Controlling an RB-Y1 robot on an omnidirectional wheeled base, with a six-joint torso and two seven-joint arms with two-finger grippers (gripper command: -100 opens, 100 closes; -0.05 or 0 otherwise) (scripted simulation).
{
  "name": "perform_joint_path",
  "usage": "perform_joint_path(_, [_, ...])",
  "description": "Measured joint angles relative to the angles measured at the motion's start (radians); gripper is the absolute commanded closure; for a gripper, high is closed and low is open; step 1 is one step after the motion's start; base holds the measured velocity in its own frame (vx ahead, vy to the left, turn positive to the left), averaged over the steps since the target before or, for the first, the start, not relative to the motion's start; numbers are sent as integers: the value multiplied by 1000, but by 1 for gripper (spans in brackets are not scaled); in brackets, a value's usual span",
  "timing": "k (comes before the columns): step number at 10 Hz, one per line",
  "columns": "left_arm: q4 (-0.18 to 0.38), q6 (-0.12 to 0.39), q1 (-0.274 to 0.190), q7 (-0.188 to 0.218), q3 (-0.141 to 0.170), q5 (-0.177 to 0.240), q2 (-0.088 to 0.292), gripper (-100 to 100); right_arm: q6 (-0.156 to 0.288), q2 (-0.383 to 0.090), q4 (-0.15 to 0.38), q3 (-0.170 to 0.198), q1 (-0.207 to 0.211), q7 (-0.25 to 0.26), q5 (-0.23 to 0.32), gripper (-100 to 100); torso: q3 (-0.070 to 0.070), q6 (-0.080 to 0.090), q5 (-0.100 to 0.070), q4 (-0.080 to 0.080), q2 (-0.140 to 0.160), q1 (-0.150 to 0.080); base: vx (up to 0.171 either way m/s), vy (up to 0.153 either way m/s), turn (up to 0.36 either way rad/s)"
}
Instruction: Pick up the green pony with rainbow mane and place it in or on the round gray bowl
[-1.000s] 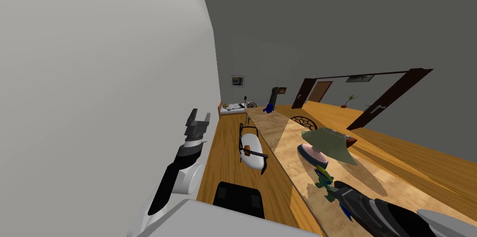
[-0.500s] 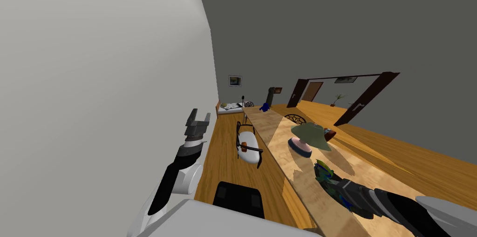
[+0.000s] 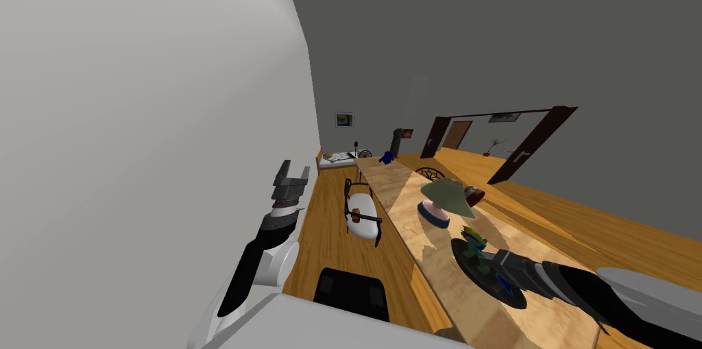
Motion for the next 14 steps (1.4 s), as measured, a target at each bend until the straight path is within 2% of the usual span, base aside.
perform_joint_path(4, [0, 0, 0, 0, 0, 0, 0, 0, -45, -1, 64, 22, -71, 28, 37, 100, 0, -1, 1, 0, 0, 2, -9, -61, -4])
perform_joint_path(5, [0, 0, 0, 0, 0, 0, 0, 0, -47, -2, 67, 23, -73, 30, 38, -100, 0, -1, 1, 0, 0, 4, 0, -7, 0])
perform_joint_path(9, [0, 0, 0, 0, 0, 0, 0, 0, -47, -2, 67, 23, -73, 30, 38, -100, 0, -1, 2, 0, 0, 7, 0, 0, 0])
perform_joint_path(10, [0, 0, 0, 0, 0, 0, 0, 0, -47, -2, 67, 23, -73, 30, 38, 0, 0, -1, 2, 0, 0, 7, 0, 0, 0])
perform_joint_path(11, [0, 0, 0, 0, 0, 0, 0, 0, -47, -2, 67, 23, -73, 30, 38, -100, 0, -1, 2, 0, 0, 7, 8, -4, -45])
perform_joint_path(14, [0, 0, 0, 0, 0, 0, 0, 0, -70, -64, 26, 29, -88, 6, 25, -100, 0, -1, 2, 0, -1, 7, 13, -5, -42])
